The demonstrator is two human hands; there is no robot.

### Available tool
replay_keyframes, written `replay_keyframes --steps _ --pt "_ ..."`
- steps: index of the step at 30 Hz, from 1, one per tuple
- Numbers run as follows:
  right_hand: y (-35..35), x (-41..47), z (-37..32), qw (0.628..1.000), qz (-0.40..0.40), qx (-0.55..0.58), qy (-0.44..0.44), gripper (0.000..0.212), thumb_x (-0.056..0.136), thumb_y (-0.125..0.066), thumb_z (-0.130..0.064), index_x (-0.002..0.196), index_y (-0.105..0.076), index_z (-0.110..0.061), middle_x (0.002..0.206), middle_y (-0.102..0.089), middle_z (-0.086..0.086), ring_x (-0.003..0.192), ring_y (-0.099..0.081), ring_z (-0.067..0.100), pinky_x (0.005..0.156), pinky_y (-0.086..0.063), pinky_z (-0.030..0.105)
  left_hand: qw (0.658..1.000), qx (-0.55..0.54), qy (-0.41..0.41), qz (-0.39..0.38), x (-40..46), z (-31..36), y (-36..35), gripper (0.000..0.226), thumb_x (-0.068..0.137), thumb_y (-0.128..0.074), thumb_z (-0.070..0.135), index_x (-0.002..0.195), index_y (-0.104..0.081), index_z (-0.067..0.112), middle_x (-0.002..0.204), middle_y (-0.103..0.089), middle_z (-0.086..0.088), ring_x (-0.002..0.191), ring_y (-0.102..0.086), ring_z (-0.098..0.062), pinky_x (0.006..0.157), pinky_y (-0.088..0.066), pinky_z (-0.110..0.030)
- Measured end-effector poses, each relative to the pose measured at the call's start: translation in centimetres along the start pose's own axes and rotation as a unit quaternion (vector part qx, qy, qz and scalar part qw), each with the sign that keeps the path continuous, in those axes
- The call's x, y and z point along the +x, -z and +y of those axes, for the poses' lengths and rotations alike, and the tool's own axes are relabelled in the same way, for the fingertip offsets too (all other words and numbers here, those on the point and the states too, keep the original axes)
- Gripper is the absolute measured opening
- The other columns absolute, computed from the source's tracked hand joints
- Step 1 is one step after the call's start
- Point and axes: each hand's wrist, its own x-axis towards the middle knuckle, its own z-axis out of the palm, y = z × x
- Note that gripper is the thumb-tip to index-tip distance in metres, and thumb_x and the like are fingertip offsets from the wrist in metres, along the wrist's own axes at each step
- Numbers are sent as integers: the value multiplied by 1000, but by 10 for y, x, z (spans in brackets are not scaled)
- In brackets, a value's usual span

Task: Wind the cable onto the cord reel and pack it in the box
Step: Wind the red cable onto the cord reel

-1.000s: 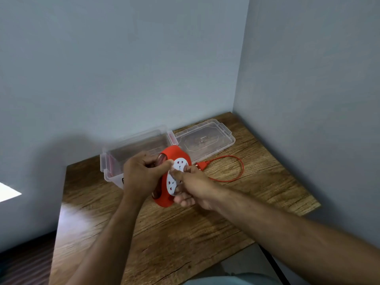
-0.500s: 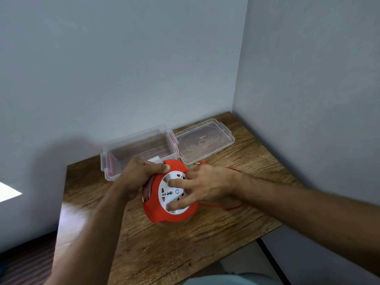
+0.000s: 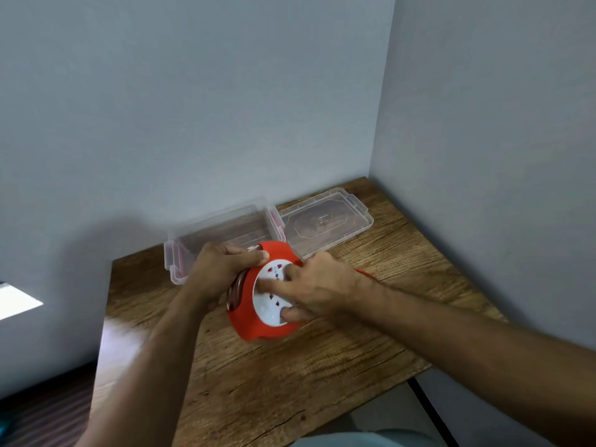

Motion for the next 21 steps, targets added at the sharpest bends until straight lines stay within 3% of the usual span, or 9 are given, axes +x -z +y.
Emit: replay_keyframes --steps 3,5,8,10,14,16,18,21 --pt "2 3 -7 985 81 39 -146 64 83 -58 -62 130 -47 -20 82 -74 8 58 -67 26 46 -30 23 993 -53 -85 60 -4 1 -4 15 76 -84 37 74 -86 22 69 -81 -5 61 -78 -20 57 -62 -34" --pt "0 6 -13 971 113 83 -195 61 80 -59 -61 123 -48 -19 76 -74 5 56 -66 26 46 -32 23 986 -77 -125 83 -4 4 -7 9 82 -84 24 75 -86 30 67 -80 6 60 -76 -9 54 -59 -24" --pt "-5 8 -20 959 124 121 -222 61 80 -55 -61 122 -42 -19 67 -71 5 50 -63 27 45 -36 25 984 -88 -124 88 0 13 -4 21 81 -85 17 82 -86 38 75 -81 14 72 -78 -3 62 -59 -18" --pt "-5 8 -17 961 108 126 -224 61 84 -58 -57 127 -34 -22 72 -72 7 53 -64 29 48 -40 28 989 -76 -106 72 3 18 -2 18 77 -88 24 85 -86 39 81 -83 12 73 -78 -4 61 -59 -18" --pt "-4 5 5 975 93 60 -194 65 91 -58 -48 142 -23 -28 90 -71 15 59 -64 31 47 -33 28 994 -36 -90 41 4 17 -7 16 71 -88 45 85 -81 50 85 -84 8 76 -79 -3 61 -61 -22" --pt "-5 6 11 984 64 31 -164 62 95 -52 -46 143 -16 -31 97 -67 15 60 -62 31 46 -32 29 996 -21 -66 60 6 14 -13 16 69 -87 51 76 -81 38 79 -84 5 73 -80 -10 57 -61 -25" --pt "-7 4 13 987 42 15 -153 58 96 -49 -46 146 -23 -33 102 -66 16 58 -60 29 44 -31 28 994 -23 -36 98 8 10 -17 30 74 -88 43 73 -79 15 71 -81 -4 68 -80 -21 54 -61 -34" --pt "-8 1 15 987 34 -13 -155 59 97 -50 -47 151 -29 -35 114 -63 19 53 -54 27 42 -30 27 989 -67 -21 126 8 2 -23 24 76 -88 37 70 -80 15 71 -82 -4 65 -81 -27 50 -62 -37"
